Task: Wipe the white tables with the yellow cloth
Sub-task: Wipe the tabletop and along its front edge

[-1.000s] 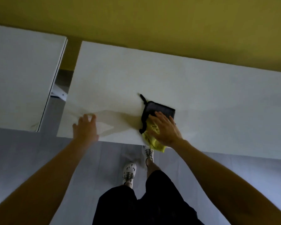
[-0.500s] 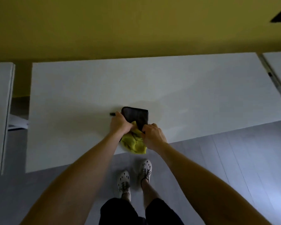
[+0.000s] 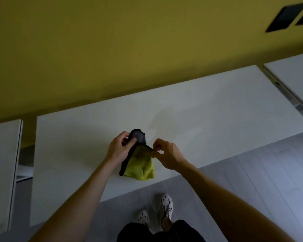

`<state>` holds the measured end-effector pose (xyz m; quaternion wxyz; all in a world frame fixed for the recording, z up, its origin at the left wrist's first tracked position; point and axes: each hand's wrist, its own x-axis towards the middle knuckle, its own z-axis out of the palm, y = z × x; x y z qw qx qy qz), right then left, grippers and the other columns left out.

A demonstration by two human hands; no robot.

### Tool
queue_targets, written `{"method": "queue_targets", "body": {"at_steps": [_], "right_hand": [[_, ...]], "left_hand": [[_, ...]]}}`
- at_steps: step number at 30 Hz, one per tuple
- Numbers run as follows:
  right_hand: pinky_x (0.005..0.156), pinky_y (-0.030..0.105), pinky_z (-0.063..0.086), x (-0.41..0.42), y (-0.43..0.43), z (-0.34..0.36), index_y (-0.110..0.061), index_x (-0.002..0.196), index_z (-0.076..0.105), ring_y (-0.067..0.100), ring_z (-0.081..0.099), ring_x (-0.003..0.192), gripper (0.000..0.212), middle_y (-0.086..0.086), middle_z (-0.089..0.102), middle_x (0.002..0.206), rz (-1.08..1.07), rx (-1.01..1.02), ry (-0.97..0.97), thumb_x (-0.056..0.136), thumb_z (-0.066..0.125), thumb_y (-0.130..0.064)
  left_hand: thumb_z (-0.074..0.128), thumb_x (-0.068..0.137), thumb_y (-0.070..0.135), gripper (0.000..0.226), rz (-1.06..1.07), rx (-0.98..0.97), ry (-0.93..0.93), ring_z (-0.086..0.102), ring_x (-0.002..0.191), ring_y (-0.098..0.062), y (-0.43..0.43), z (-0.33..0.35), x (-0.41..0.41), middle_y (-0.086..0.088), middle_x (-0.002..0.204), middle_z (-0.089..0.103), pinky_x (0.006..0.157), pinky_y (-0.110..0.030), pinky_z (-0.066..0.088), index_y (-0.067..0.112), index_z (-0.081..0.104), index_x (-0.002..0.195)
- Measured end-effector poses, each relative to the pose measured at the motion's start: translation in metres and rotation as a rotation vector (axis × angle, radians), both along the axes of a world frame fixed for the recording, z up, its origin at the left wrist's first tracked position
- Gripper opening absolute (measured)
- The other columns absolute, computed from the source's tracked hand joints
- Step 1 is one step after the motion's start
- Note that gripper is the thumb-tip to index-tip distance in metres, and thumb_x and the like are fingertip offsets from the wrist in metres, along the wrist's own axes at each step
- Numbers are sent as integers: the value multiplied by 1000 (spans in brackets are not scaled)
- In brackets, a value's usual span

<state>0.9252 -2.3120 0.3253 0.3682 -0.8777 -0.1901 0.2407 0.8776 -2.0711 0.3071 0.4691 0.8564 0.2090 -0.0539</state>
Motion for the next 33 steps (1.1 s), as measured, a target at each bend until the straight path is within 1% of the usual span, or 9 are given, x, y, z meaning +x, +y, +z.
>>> {"method": "queue_targets", "body": {"at_steps": [4, 7, 12, 20, 23, 26, 29, 31, 33], "right_hand": [[82, 35, 53, 34, -4, 50, -27, 131, 66, 25, 69, 94, 28, -6, 73, 112, 122, -47, -79, 104, 68, -36], [77, 33, 48, 56, -10, 79, -22, 116, 75, 28, 69, 97, 21, 2, 73, 105, 201, -173, -245, 102, 68, -37], [71, 35, 47, 82, -27, 119, -22, 118, 77, 22, 62, 85, 19, 0, 70, 101, 232, 46, -466, 102, 72, -30], [59, 33, 45, 123, -32, 128, -21, 84, 73, 24, 64, 73, 10, -3, 68, 78, -209, 44, -410, 90, 77, -29], [54, 32, 42, 126, -41, 129, -24, 75, 68, 21, 62, 66, 22, -3, 65, 70, -312, 27, -299, 88, 81, -34], [61, 33, 47, 138, -56, 135, -26, 76, 69, 18, 64, 73, 22, -1, 70, 78, -246, -64, -179, 91, 82, -35], [76, 39, 61, 145, -63, 133, -26, 102, 76, 16, 70, 89, 22, -3, 74, 104, -170, -107, -156, 88, 87, -39], [94, 40, 61, 145, -61, 138, -29, 144, 60, 13, 69, 116, 68, -6, 63, 144, -85, -44, -186, 85, 92, -39], [105, 37, 54, 147, -55, 144, -28, 160, 46, 14, 63, 130, 85, -7, 59, 154, -2, 18, -202, 88, 90, -32]], "left_hand": [[64, 94, 47, 23, -136, 60, -115, 72, 84, -16, -12, 46, 32, 6, 92, 75, 72, -36, 55, 31, 64, 111], [75, 101, 38, 18, -157, 217, -228, 69, 94, -13, -17, 60, 52, 3, 107, 69, 79, -32, 58, 23, 69, 109], [69, 106, 32, 13, -44, 171, -293, 71, 88, -13, -30, 89, 87, 8, 94, 74, 73, -34, 53, 25, 68, 96], [59, 101, 40, 30, -291, -495, -84, 69, 97, -21, -67, 133, 123, -6, 98, 75, 85, -40, 48, 13, 73, 100], [80, 93, 30, 22, -430, -352, -65, 74, 108, -20, -60, 131, 138, 1, 110, 80, 93, -37, 56, 23, 78, 114], [90, 89, 16, 21, -372, -206, -163, 76, 99, -13, -59, 131, 159, 6, 101, 81, 87, -31, 57, 24, 80, 105], [96, 82, 16, 25, -480, -123, -133, 75, 91, -6, -62, 139, 170, 12, 95, 81, 81, -25, 54, 27, 80, 98], [99, 75, 15, 29, -598, -49, -101, 76, 90, -8, -66, 144, 175, 12, 91, 81, 80, -30, 58, 28, 79, 92], [101, 71, 17, 32, -643, 30, -124, 76, 90, -11, -68, 152, 178, 11, 89, 79, 80, -33, 60, 30, 76, 87]]}}
